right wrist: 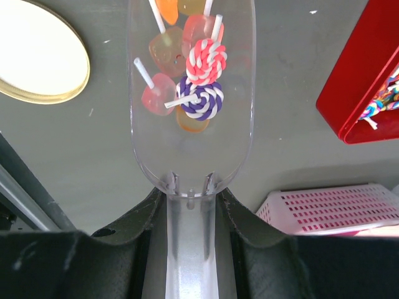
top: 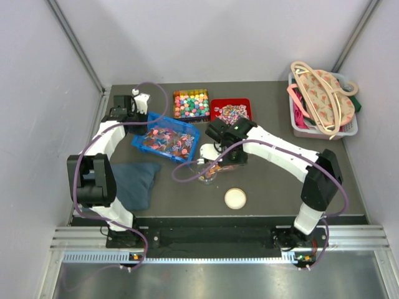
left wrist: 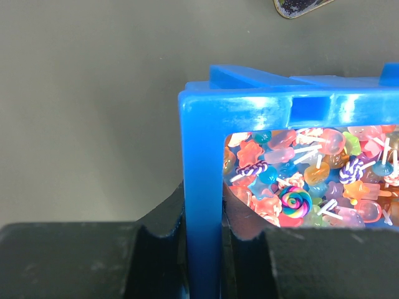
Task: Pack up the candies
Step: Place the fake candies in the packing bottle.
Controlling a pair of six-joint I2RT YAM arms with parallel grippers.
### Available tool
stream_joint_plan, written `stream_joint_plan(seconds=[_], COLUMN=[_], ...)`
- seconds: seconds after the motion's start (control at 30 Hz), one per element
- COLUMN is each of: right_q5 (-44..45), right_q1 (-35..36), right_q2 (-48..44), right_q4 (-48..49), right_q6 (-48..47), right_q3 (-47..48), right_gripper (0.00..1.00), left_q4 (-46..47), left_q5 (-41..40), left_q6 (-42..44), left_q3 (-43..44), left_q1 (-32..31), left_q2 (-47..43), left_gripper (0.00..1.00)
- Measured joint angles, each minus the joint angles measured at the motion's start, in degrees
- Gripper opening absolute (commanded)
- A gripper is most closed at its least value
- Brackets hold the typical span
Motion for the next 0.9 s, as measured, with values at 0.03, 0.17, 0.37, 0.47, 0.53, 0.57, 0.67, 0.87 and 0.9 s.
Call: stream_joint_plan(seconds=[0.03, 0.17, 0.37, 0.47, 0.53, 0.57, 0.67, 0.87, 0.9], right_q5=[0.3, 1.2, 2.6, 3.2, 3.8, 4.2, 5.4, 6.4, 6.6], right_q1=[0.1, 0.9, 2.4, 2.9, 3.1, 3.3, 3.8, 4.2, 4.2], right_q2=[0.3, 1.3, 2.3, 2.6, 2.6, 2.6, 3.0, 3.7, 3.7], right_q4=[-0.1, -1.0, -1.8, -2.1, -2.3, -2.3, -2.6, -3.3, -3.4], right_q6=[-0.1, -0.2, -0.7, -0.9, -1.1, -1.1, -1.4, -1.6, -1.6], right_q3=[0.0, 0.6, 2.3, 2.9, 3.0, 3.0, 3.0, 4.1, 4.2], right_gripper=[0.0, 0.0, 0.0, 0.0, 0.0, 0.0, 0.0, 0.0, 0.0], left_q4=[0.0, 0.0, 0.0, 0.0, 0.0, 0.0, 0.0, 0.0, 0.0], left_q5=[0.0, 0.0, 0.0, 0.0, 0.0, 0.0, 0.1, 0.3, 0.3], left_q6=[0.0, 0.0, 0.0, 0.0, 0.0, 0.0, 0.0, 0.0, 0.0], left_q3=[0.0, 0.0, 0.0, 0.0, 0.0, 0.0, 0.0, 0.0, 0.0], left_q1=[0.0, 0.0, 0.0, 0.0, 0.1, 0.1, 0.1, 0.2, 0.2], left_q2=[0.0, 0.0, 0.0, 0.0, 0.0, 0.0, 0.0, 0.0, 0.0], left_gripper=[0.0, 0.0, 0.0, 0.0, 0.0, 0.0, 0.0, 0.0, 0.0])
